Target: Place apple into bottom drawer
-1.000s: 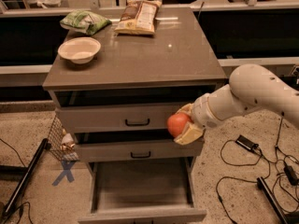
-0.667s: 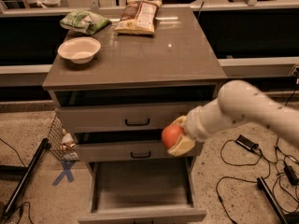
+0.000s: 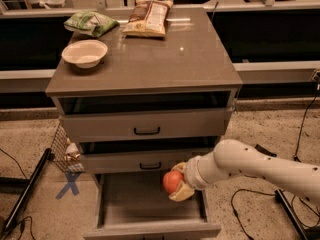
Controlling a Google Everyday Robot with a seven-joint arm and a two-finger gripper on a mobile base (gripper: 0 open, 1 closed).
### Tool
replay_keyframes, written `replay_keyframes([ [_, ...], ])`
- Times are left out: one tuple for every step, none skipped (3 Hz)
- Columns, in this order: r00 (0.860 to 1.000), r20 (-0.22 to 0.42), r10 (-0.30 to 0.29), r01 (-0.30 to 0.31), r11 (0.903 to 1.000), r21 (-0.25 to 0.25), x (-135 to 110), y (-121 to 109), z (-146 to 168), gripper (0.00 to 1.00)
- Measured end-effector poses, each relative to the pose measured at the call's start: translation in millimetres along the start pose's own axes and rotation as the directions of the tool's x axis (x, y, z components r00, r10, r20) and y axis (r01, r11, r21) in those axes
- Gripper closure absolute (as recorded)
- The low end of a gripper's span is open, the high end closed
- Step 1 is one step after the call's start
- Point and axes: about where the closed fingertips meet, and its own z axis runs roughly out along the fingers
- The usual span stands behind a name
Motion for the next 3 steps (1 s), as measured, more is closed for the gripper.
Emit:
replay_keyframes([
  [1.0, 0.001, -0.001, 0.001, 1.0, 0.005, -1.2, -1.7, -1.1, 1.0],
  [1.0, 0.03, -0.003, 0.003, 1.0, 0.004, 3.7, -8.1, 14.1, 1.0],
  [0.99, 0.128, -0.054, 0.045, 0.9966, 0.069, 14.1, -52.5, 58.3, 1.0],
])
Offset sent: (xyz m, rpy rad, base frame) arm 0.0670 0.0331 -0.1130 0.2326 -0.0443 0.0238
